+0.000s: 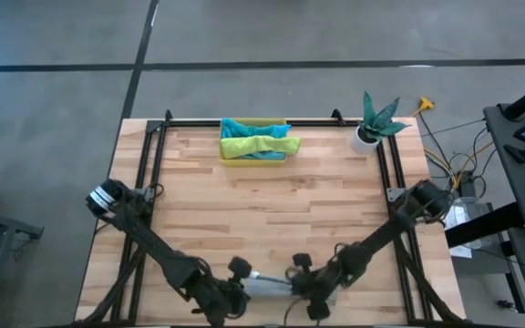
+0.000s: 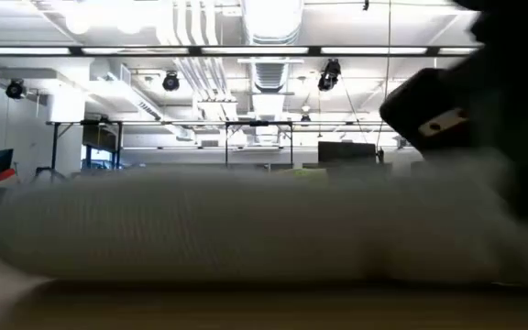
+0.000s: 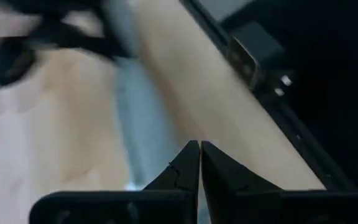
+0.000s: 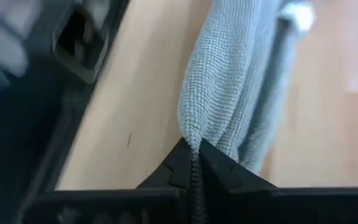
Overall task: Roll microfiber towels into tight, uniform cylinder then place into a basket
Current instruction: Roll the gray towel, then put the rolled gray towel into the yellow bin
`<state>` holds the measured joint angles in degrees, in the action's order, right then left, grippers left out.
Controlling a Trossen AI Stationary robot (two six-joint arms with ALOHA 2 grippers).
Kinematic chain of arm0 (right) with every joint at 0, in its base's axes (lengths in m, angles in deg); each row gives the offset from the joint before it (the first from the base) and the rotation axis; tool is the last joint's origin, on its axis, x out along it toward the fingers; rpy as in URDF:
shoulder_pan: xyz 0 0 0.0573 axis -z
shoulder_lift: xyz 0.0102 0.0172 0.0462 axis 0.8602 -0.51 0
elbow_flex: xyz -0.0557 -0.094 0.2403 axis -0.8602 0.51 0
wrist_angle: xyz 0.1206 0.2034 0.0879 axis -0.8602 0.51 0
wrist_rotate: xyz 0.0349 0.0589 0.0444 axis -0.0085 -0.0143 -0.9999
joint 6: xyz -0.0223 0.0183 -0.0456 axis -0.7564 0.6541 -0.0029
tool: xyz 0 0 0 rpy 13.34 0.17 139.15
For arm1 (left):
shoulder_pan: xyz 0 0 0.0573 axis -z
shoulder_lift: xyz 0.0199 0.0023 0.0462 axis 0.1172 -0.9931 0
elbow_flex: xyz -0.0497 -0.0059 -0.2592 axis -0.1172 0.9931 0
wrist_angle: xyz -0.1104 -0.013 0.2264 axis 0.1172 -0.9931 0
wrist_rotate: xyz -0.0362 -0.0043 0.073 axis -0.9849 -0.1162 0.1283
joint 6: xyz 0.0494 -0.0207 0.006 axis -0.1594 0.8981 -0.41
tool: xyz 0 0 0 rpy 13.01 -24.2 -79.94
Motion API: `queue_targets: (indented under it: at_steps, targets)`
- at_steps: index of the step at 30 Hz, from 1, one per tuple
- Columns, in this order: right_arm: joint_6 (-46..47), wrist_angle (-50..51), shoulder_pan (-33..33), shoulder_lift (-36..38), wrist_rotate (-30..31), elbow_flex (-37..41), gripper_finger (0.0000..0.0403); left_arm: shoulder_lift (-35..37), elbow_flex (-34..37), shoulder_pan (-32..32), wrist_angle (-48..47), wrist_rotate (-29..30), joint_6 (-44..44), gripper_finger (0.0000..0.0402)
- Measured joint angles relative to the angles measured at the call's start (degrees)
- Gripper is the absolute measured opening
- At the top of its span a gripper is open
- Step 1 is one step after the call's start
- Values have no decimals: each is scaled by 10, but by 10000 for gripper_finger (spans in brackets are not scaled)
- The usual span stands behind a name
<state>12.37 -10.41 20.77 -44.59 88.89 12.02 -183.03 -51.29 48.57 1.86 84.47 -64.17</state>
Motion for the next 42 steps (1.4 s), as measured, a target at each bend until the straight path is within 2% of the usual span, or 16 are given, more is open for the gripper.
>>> queue_targets:
  at_steps: [4,7,10,19,24,33,37,42]
  targets:
    - [81,-134,18,47,5,96,9,-49,-5,2,8,-13,-32,2]
    - [123,-182,28,60,6,148,9,-77,-8,2,9,-9,-38,2]
    - [154,-185,31,52,6,183,9,-90,-9,-2,20,1,-42,2]
    - [134,-273,18,22,-3,195,9,-74,-16,-5,45,28,-48,2]
    - [118,-271,13,26,-5,185,9,-74,-19,-6,59,29,-60,2]
    - [93,-270,15,26,-4,164,9,-74,-17,-6,100,67,-169,3]
    - [87,-270,15,26,-1,164,9,-74,-18,-6,99,68,-188,34]
    - [85,-264,15,26,0,164,9,-74,-18,-12,98,70,-186,125]
